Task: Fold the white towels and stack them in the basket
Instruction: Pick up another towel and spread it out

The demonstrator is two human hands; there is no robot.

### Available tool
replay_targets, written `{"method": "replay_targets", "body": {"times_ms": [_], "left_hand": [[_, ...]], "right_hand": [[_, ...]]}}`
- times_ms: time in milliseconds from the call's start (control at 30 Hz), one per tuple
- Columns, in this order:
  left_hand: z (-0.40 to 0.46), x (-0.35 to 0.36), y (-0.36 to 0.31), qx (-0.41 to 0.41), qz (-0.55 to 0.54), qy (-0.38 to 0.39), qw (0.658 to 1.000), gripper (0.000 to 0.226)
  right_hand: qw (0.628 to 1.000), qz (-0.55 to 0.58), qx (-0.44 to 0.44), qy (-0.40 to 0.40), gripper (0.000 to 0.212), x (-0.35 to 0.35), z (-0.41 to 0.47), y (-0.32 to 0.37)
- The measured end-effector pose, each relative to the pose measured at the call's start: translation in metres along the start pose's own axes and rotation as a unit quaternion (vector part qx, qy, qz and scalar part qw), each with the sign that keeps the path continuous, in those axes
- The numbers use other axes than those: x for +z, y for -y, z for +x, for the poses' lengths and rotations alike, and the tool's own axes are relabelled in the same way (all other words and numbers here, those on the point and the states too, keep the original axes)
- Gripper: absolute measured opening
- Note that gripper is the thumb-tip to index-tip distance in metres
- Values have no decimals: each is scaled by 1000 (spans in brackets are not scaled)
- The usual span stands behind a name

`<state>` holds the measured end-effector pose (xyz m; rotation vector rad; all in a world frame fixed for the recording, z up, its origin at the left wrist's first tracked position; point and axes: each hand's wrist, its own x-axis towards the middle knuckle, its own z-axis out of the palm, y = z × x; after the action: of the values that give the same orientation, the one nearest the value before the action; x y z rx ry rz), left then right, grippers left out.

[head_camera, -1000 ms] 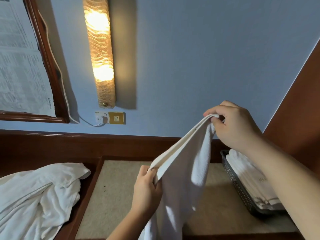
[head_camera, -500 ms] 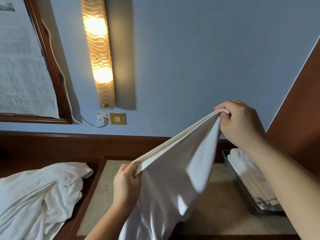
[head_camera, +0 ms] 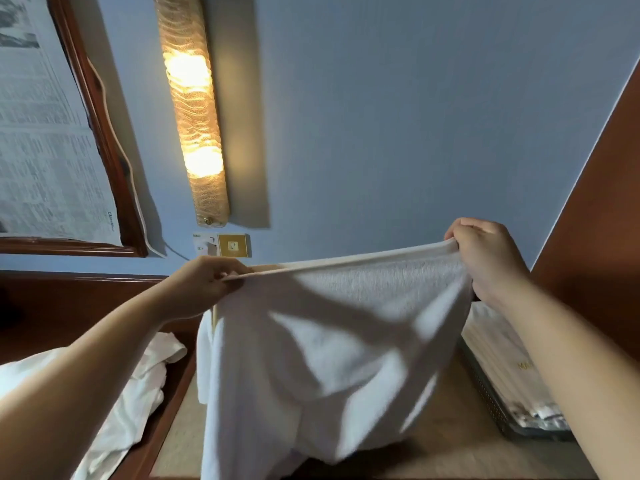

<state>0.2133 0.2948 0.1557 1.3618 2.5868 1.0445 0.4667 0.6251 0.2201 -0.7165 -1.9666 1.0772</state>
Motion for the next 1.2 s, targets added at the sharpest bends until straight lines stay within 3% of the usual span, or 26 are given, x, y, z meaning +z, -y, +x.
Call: {"method": "replay_targets", "body": {"times_ms": [100, 233, 367, 433, 500, 567, 667, 733, 933, 1067, 1200], "left_hand": [[-6, 23, 13, -43, -20, -11, 999, 32], [-1, 39, 2, -12, 15, -56, 998, 42], [4, 28, -38, 73, 6, -97, 993, 45], [7, 23, -64, 111, 4, -117, 987, 46], [9, 23, -92, 147, 17, -123, 981, 47], [11, 26, -115, 178, 35, -121, 976, 47], [12, 27, -131, 199, 18, -131, 971, 43], [12, 25, -131, 187, 13, -144, 972, 39], [5, 29, -91, 164, 46, -141, 975, 16], [-7, 58, -58, 89, -25, -120, 988, 39], [-28, 97, -24, 42, -25, -67, 997, 40]], "right_hand": [[998, -46, -33, 22, 21, 2, -8, 2], [981, -112, -92, 128, 32, 7, -14, 4], [905, -291, -171, 258, 55, 13, -24, 15], [868, -344, -207, 294, 79, 25, -33, 30], [852, -356, -234, 303, 95, 41, -41, 40], [861, -343, -250, 281, 86, 58, -46, 45], [865, -345, -290, 222, 35, 71, -44, 46], [869, -337, -286, 221, 18, 70, -40, 46], [913, -250, -212, 244, 17, 56, -31, 41], [907, -242, -227, 259, 18, 58, -38, 40], [904, -258, -231, 250, 17, 59, -37, 34]]}}
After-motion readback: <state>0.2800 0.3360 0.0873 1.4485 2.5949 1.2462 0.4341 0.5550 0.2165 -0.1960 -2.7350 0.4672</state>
